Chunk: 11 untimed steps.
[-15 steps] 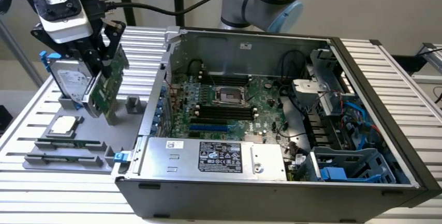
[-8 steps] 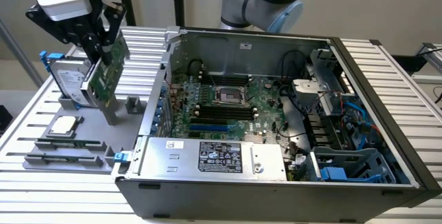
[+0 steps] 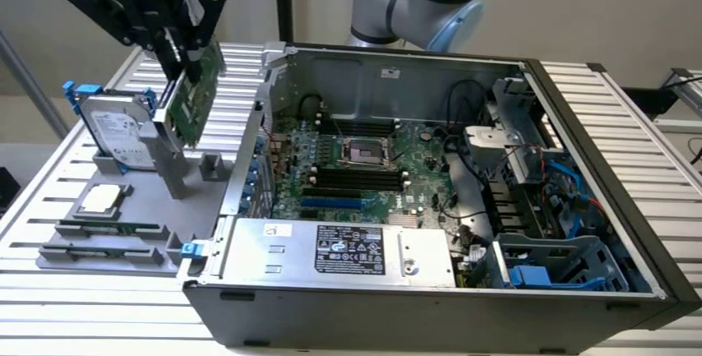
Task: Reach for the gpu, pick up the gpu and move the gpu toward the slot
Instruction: 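Pick up the gpu and move the gpu toward the slot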
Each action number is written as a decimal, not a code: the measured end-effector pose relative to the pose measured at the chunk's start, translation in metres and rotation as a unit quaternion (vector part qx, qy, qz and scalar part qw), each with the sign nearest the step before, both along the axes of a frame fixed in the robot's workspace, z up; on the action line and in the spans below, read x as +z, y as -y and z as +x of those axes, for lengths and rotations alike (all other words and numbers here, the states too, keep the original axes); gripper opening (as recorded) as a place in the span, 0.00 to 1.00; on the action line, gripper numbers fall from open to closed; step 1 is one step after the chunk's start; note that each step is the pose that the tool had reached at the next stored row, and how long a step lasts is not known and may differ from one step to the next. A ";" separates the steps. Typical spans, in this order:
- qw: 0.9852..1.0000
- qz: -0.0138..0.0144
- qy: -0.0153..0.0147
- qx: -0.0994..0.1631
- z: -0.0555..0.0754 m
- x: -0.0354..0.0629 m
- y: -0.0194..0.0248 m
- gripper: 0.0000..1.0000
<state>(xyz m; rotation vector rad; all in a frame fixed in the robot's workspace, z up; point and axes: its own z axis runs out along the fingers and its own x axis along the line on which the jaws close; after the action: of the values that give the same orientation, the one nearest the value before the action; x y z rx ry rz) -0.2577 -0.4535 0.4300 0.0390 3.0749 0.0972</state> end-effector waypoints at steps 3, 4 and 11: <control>1.000 0.004 -0.002 0.000 0.013 0.0071 0.0000 0.26; 1.000 0.006 -0.002 0.000 0.018 0.0089 0.0000 0.26; 1.000 0.013 -0.005 0.000 0.050 0.0115 0.0000 0.26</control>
<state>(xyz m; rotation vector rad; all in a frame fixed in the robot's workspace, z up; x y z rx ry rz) -0.2079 -0.4535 0.4415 0.0410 3.0837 0.1379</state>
